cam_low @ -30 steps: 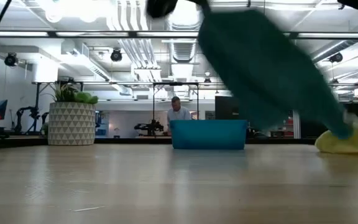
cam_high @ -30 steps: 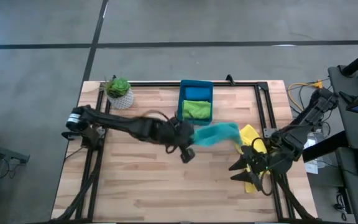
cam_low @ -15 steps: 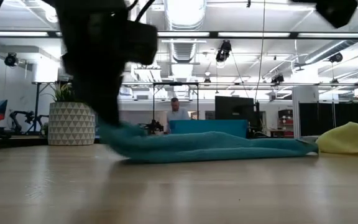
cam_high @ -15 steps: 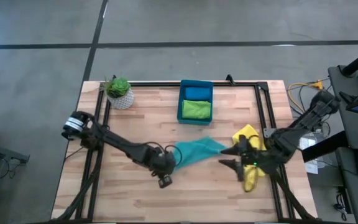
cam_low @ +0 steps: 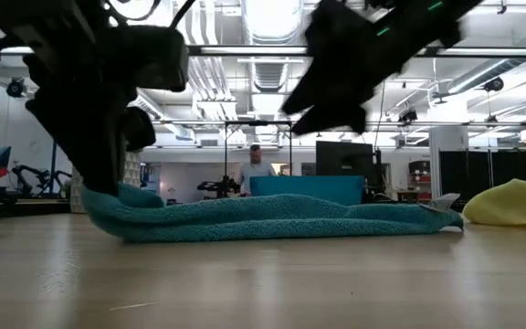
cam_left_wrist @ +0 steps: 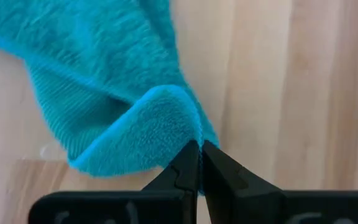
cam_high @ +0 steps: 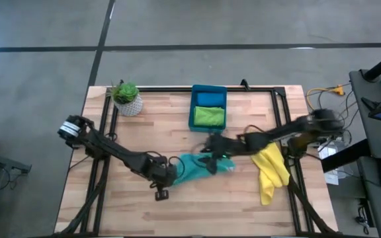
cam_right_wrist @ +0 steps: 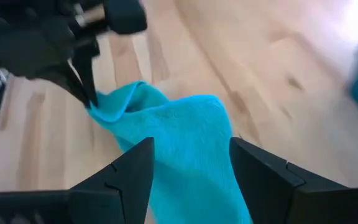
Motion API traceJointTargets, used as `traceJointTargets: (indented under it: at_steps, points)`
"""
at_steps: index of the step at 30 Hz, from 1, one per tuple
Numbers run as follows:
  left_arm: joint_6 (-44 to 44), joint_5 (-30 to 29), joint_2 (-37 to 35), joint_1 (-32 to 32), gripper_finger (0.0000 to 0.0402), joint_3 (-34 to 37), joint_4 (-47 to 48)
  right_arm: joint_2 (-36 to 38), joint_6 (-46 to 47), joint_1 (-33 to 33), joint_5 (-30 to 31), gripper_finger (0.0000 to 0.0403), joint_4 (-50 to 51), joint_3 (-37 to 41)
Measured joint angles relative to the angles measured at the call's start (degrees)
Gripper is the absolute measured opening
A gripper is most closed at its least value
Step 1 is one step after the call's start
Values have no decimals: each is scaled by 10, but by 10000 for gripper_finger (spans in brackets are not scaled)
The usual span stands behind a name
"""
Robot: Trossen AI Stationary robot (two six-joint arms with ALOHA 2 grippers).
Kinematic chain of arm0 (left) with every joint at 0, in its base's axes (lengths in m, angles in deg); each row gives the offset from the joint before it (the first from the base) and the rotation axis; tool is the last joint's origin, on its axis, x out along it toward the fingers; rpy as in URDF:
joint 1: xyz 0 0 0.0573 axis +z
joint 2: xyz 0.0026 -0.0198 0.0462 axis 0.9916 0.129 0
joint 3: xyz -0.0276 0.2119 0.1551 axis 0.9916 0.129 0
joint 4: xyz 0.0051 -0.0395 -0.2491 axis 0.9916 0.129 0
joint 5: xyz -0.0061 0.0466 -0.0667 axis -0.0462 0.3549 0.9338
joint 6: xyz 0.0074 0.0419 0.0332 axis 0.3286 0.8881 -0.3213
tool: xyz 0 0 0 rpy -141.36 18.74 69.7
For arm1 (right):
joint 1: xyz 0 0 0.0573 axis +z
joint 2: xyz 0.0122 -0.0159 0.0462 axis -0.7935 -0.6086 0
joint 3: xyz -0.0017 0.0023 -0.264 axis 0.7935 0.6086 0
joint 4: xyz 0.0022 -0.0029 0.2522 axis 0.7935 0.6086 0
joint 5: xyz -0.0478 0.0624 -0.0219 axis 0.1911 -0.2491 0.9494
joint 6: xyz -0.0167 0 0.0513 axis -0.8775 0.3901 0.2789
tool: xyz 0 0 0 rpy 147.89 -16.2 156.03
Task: Fold microfiber towels
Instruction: Fold the light blue microfiber cloth
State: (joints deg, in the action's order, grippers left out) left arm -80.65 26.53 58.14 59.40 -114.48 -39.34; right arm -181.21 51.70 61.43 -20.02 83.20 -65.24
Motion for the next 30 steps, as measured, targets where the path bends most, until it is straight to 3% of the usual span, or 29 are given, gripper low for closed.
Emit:
traceJointTargets:
  at_steps: [5,8,17,19,23,30]
  points:
    - [-4,0,-24,3,0,47,-25,-105,-56,-53,-46,201,51,-96]
    - [-20,4,-35,3,0,66,-43,-153,-91,-71,-109,181,107,-151]
    - [-42,0,-51,3,0,91,-60,-251,-163,-75,-167,44,252,-271]
    - [-49,-3,-51,3,0,94,-73,-254,-167,-75,-164,18,278,-283]
    - [-77,-17,-61,3,0,97,-70,-219,-173,-74,-130,10,292,-290]
    - [-77,-95,-157,-2,0,101,-74,-108,-190,-68,-88,9,298,-237]
